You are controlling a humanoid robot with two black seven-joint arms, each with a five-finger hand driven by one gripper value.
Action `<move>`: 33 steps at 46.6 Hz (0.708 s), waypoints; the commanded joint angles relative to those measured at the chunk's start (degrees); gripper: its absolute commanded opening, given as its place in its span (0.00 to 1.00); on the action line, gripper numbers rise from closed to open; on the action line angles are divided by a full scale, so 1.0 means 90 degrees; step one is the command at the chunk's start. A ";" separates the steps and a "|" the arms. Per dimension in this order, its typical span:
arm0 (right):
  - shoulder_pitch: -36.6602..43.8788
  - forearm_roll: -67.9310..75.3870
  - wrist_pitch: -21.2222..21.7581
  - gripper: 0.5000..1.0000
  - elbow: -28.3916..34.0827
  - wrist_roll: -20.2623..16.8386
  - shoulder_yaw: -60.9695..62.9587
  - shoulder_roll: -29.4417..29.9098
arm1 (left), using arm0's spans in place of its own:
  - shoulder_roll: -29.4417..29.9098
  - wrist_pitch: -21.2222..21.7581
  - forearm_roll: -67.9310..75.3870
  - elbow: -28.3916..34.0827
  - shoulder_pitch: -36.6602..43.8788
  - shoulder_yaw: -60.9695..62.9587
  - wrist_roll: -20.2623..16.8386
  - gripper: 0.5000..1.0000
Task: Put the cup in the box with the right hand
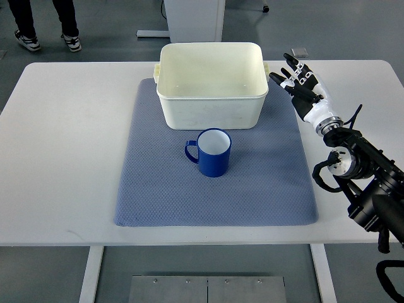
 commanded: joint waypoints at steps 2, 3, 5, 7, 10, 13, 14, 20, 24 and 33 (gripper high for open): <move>-0.0010 -0.0002 0.0000 1.00 0.0000 0.0000 0.0001 0.0010 | 0.0000 0.0003 0.0001 0.0000 -0.0014 0.0002 0.0009 1.00; -0.0010 0.0007 0.0000 1.00 0.0000 0.0000 0.0001 0.0010 | 0.0000 0.0003 0.0001 0.0000 -0.0014 -0.0007 0.0000 1.00; -0.0010 0.0007 0.0000 1.00 0.0000 0.0000 0.0001 0.0010 | 0.0000 0.0003 0.0001 0.0000 -0.0014 -0.0007 0.0009 1.00; -0.0010 0.0007 0.0000 1.00 0.0000 0.0000 0.0001 0.0010 | 0.0000 0.0003 0.0001 0.0000 -0.0024 0.0002 0.0000 1.00; -0.0020 0.0007 0.0010 1.00 0.0000 0.0000 0.0001 0.0010 | 0.0000 -0.0006 0.0011 0.0000 -0.0043 0.0002 0.0009 1.00; -0.0010 -0.0002 0.0010 1.00 0.0000 0.0000 0.0001 0.0010 | 0.0000 -0.0006 0.0011 0.0000 -0.0043 0.0002 0.0000 1.00; -0.0010 0.0007 0.0020 1.00 0.0000 -0.0009 0.0001 0.0000 | 0.0000 -0.0006 0.0011 0.0000 -0.0043 0.0002 0.0000 1.00; -0.0010 0.0007 0.0030 1.00 0.0000 -0.0010 0.0001 0.0000 | 0.0000 -0.0006 0.0001 0.0000 0.0005 -0.0007 0.0000 1.00; -0.0010 -0.0002 0.0030 1.00 -0.0010 -0.0010 0.0001 0.0000 | 0.0000 -0.0006 0.0001 0.0000 0.0084 0.0002 0.0009 1.00; -0.0001 -0.0002 0.0030 1.00 -0.0029 -0.0019 -0.0263 -0.0010 | 0.0000 -0.0006 0.0001 0.0000 0.0093 -0.0007 0.0000 1.00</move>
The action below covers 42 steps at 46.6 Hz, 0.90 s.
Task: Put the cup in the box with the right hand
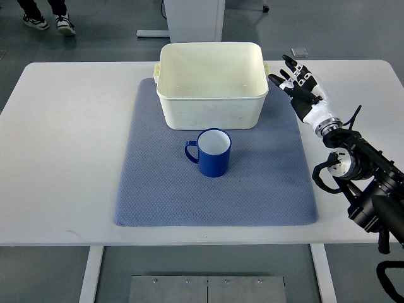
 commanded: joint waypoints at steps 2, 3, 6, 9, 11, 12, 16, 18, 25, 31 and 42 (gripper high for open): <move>0.0009 -0.0001 -0.0001 1.00 -0.0002 0.0011 -0.0122 0.0006 | 0.0000 0.0000 -0.0003 -0.0001 -0.0007 -0.0009 -0.0001 1.00; 0.0009 -0.0001 -0.0001 1.00 -0.0002 0.0011 -0.0122 0.0006 | 0.0000 0.0000 -0.0003 -0.0001 -0.0007 0.0001 -0.0001 1.00; 0.0019 0.0009 -0.0001 1.00 -0.0002 0.0011 -0.0122 0.0006 | 0.0000 0.0000 -0.0003 -0.0001 -0.0007 0.0001 0.0009 1.00; 0.0028 0.0009 -0.0001 1.00 0.0008 0.0021 -0.0122 0.0006 | 0.0000 0.0000 -0.0003 -0.0001 -0.0007 0.0001 -0.0001 1.00; 0.0067 0.0009 -0.0001 1.00 0.0008 0.0021 -0.0122 0.0006 | 0.0000 0.0000 -0.0003 -0.0001 -0.0007 -0.0009 -0.0001 1.00; 0.0087 0.0009 -0.0001 1.00 0.0008 0.0021 -0.0112 0.0006 | 0.0000 0.0000 -0.0003 -0.0001 -0.0007 -0.0009 0.0009 1.00; 0.0116 0.0038 -0.0001 1.00 0.0008 0.0030 -0.0103 0.0006 | 0.0000 0.0000 -0.0003 -0.0001 -0.0007 0.0001 -0.0001 1.00; 0.0126 0.0077 -0.0001 1.00 0.0018 0.0030 -0.0103 0.0006 | 0.0000 0.0000 -0.0003 -0.0001 -0.0007 0.0001 0.0009 1.00; 0.0136 0.0312 -0.0001 1.00 0.0018 0.0030 -0.0093 -0.0014 | 0.0000 0.0000 -0.0003 -0.0001 -0.0007 0.0001 -0.0001 1.00; 0.0126 0.0351 -0.0001 1.00 0.0008 0.0030 -0.0093 -0.0023 | 0.0000 0.0000 -0.0003 -0.0001 -0.0007 -0.0009 0.0009 1.00; 0.0126 0.0351 -0.0010 1.00 -0.0012 0.0030 -0.0093 -0.0014 | 0.0000 0.0000 -0.0003 -0.0001 -0.0007 0.0001 -0.0001 1.00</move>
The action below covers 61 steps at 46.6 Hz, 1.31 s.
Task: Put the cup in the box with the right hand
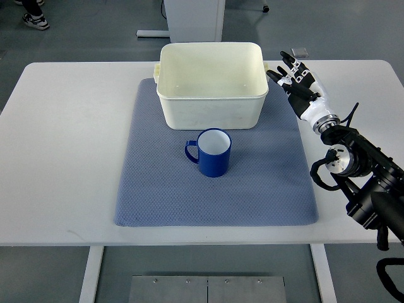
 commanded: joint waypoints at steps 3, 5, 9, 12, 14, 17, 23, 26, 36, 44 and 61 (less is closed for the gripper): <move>0.0015 0.0000 -0.0007 1.00 -0.0002 -0.0001 -0.0001 -0.0007 | 0.0000 0.0000 0.0001 0.0000 0.0000 0.0007 -0.0001 1.00; 0.0015 0.0000 -0.0007 1.00 -0.0001 -0.0001 -0.0001 -0.0017 | 0.0000 0.0000 0.0001 0.0000 0.0000 -0.0003 -0.0001 1.00; 0.0054 0.0000 -0.0007 1.00 -0.0001 -0.0001 -0.0001 -0.0017 | 0.0000 0.0000 0.0001 0.0000 0.0000 0.0006 -0.0001 1.00; 0.0064 -0.0010 -0.0026 1.00 -0.0001 -0.0001 -0.0001 -0.0026 | 0.0000 0.0000 0.0001 0.0000 0.0000 0.0007 -0.0001 1.00; 0.0064 0.0000 -0.0026 1.00 0.0018 -0.0001 -0.0001 -0.0046 | 0.0000 0.0000 0.0001 0.0000 0.0000 0.0007 -0.0001 1.00; 0.0073 -0.0010 -0.0026 1.00 -0.0001 -0.0001 -0.0001 -0.0056 | 0.0000 0.0000 0.0001 0.0000 0.0000 0.0006 -0.0001 1.00; 0.0073 -0.0010 -0.0026 1.00 -0.0021 -0.0001 -0.0011 -0.0056 | 0.0000 0.0000 0.0001 0.0000 0.0000 -0.0003 -0.0001 1.00; 0.0073 -0.0010 -0.0026 1.00 -0.0021 -0.0001 -0.0011 -0.0056 | 0.0000 0.0000 0.0001 0.0000 0.0000 0.0006 -0.0001 1.00; 0.0200 0.0000 -0.0026 1.00 0.0008 -0.0001 -0.0001 -0.0202 | 0.0000 0.0000 0.0001 0.0000 0.0000 0.0006 -0.0001 1.00; 0.0424 0.0000 -0.0007 1.00 0.0057 -0.0001 -0.0001 -0.0417 | 0.0000 0.0000 0.0001 0.0000 0.0000 -0.0003 -0.0001 1.00; 0.0640 -0.0010 0.0033 1.00 0.1696 -0.0070 -0.0089 -0.1071 | 0.0000 0.0000 0.0001 0.0000 0.0000 0.0007 -0.0001 1.00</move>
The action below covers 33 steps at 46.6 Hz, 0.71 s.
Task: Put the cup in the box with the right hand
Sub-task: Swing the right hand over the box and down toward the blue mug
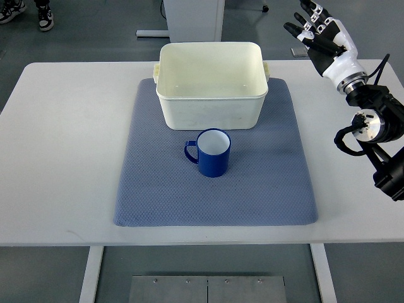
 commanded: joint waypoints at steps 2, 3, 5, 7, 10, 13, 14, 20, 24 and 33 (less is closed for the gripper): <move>-0.0010 -0.0006 0.0009 0.99 0.0656 -0.0016 -0.0119 -0.0148 | 0.0000 0.0000 0.0000 0.0000 0.0000 -0.0003 0.0009 1.00; -0.0010 -0.0016 0.0019 0.99 0.0783 -0.0006 -0.0187 -0.0197 | 0.0000 0.0000 0.0000 0.0000 0.0000 0.0007 -0.0001 1.00; -0.0010 -0.0016 0.0048 0.99 0.1037 0.0004 -0.0363 -0.0323 | 0.0000 0.0000 0.0000 0.0000 0.0000 -0.0003 -0.0001 1.00; -0.0010 -0.0016 0.0087 0.99 0.1281 0.0014 -0.0529 -0.0441 | 0.0000 0.0000 0.0000 0.0000 0.0000 -0.0003 -0.0001 1.00; -0.0010 -0.0055 0.0126 0.99 0.1632 0.0023 -0.0773 -0.0558 | 0.0000 0.0000 0.0000 0.0000 0.0000 -0.0003 0.0009 1.00; -0.0010 -0.0123 0.0127 0.99 0.1906 0.0033 -0.0988 -0.0626 | 0.0000 0.0000 0.0000 0.0000 0.0000 -0.0003 0.0009 1.00; -0.0010 -0.0162 0.0127 0.99 0.1975 0.0033 -0.1047 -0.0646 | 0.0000 0.0000 0.0000 0.0000 0.0000 0.0007 -0.0001 1.00; -0.0029 -0.0747 0.0127 0.99 0.2171 0.0092 -0.1399 -0.0666 | 0.0000 0.0000 0.0000 0.0000 0.0000 -0.0003 -0.0001 1.00; -0.0039 -0.1129 0.0127 0.98 0.2210 0.0267 -0.1613 -0.0656 | 0.0000 0.0000 0.0000 0.0000 0.0000 -0.0003 -0.0001 1.00; -0.0059 -0.1325 0.0117 0.97 0.2346 0.0385 -0.2112 -0.0646 | 0.0000 0.0000 0.0000 0.0000 0.0000 -0.0003 -0.0001 1.00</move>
